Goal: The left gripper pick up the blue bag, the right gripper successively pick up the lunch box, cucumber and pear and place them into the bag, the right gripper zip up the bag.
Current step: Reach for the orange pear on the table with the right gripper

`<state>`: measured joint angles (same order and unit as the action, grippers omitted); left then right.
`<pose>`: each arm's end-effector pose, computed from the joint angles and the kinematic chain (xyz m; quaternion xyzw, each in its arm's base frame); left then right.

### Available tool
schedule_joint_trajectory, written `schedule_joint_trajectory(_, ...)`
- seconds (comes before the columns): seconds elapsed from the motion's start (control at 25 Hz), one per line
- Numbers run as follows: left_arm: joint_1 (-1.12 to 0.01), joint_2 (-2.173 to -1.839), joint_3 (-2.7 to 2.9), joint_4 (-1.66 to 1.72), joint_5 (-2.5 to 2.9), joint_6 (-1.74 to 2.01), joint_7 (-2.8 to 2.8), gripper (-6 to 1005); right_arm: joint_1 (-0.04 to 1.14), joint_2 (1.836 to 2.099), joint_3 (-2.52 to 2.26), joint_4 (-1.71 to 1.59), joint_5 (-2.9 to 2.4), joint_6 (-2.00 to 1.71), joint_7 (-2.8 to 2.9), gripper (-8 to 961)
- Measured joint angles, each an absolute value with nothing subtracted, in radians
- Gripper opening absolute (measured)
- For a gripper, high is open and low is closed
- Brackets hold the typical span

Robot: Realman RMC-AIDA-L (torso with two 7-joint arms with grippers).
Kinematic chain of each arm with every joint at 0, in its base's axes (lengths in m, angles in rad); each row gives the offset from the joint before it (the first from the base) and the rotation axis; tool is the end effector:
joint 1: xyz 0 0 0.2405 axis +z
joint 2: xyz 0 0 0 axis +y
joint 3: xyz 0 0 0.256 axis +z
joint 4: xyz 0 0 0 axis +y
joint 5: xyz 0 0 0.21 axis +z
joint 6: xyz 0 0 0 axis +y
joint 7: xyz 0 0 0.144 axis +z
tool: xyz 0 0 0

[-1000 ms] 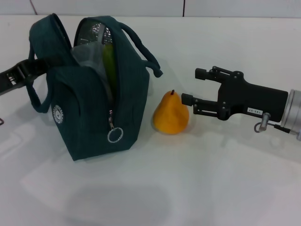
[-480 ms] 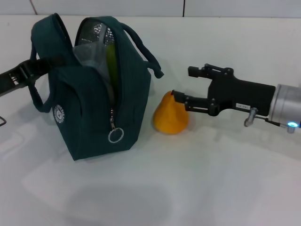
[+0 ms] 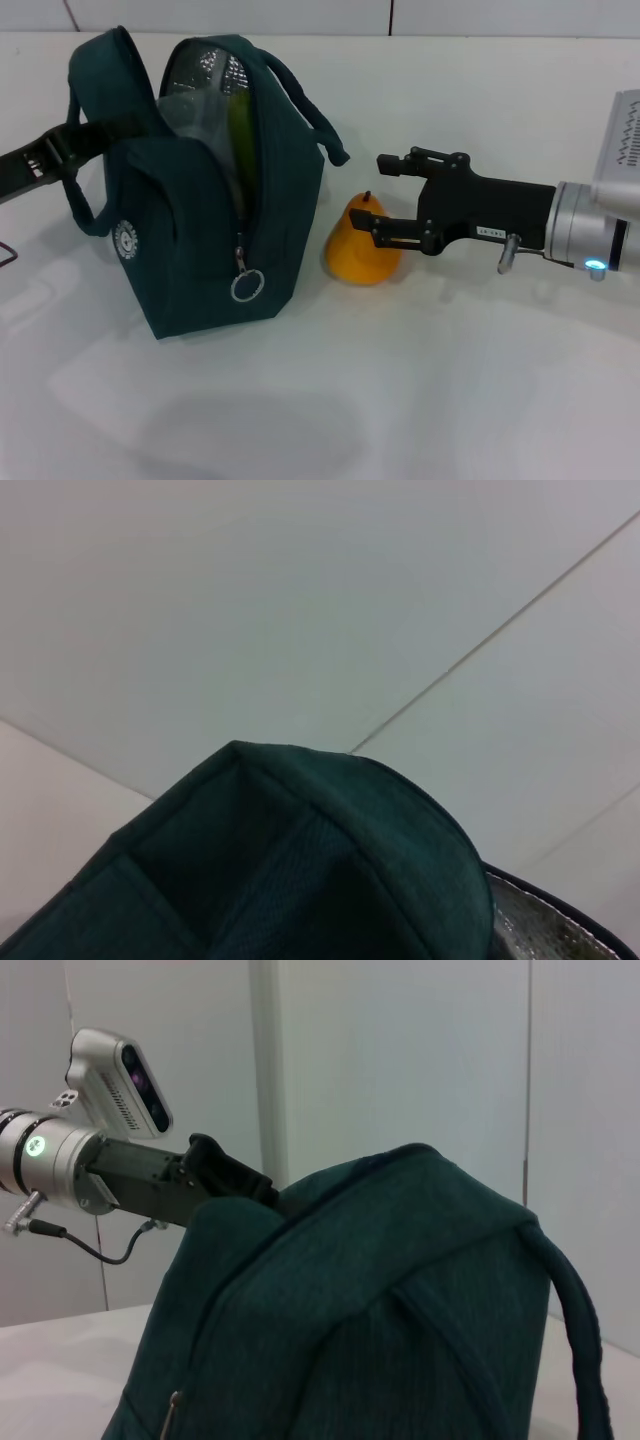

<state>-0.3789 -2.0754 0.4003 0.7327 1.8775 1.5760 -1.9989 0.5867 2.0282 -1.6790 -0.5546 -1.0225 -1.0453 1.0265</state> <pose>-0.3166 0.3073 0.0674 -0.7236 -0.5280 -0.4049 0.1837 0.1922 0.3573 -0.0780 -0.9466 0.0790 0.2608 0.1721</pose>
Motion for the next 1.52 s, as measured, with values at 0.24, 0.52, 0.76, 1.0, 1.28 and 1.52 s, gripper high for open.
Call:
schedule_joint_trajectory(0.24,-0.379,-2.076,0.4,0.733,1.878,1.574,-1.998,41,0.593,2.028,-1.681,-0.555,-1.021,-1.036,1.017,687)
schedule_joint_trajectory(0.52,-0.376,-2.077,0.4,0.733,1.878,1.574,-1.986,41,0.602,2.028,-1.704,-0.556,-1.017,-1.017,1.015,526)
schedule_joint_trajectory(0.76,-0.375,-2.078,0.4,0.733,1.878,1.574,-1.986,41,0.615,2.028,-1.74,-0.557,-0.991,-0.992,1.007,497)
schedule_joint_trajectory(1.0,-0.372,-2.079,0.4,0.733,1.878,1.574,-1.986,41,0.623,2.028,-1.77,-0.556,-0.966,-0.972,0.971,407)
schedule_joint_trajectory(1.28,-0.371,-2.079,0.4,0.732,1.878,1.574,-1.986,41,0.616,2.028,-1.772,-0.556,-0.918,-0.966,0.939,139)
schedule_joint_trajectory(1.52,-0.372,-2.079,0.4,0.732,1.878,1.574,-1.987,41,0.615,2.028,-1.769,-0.555,-0.915,-0.956,0.937,22)
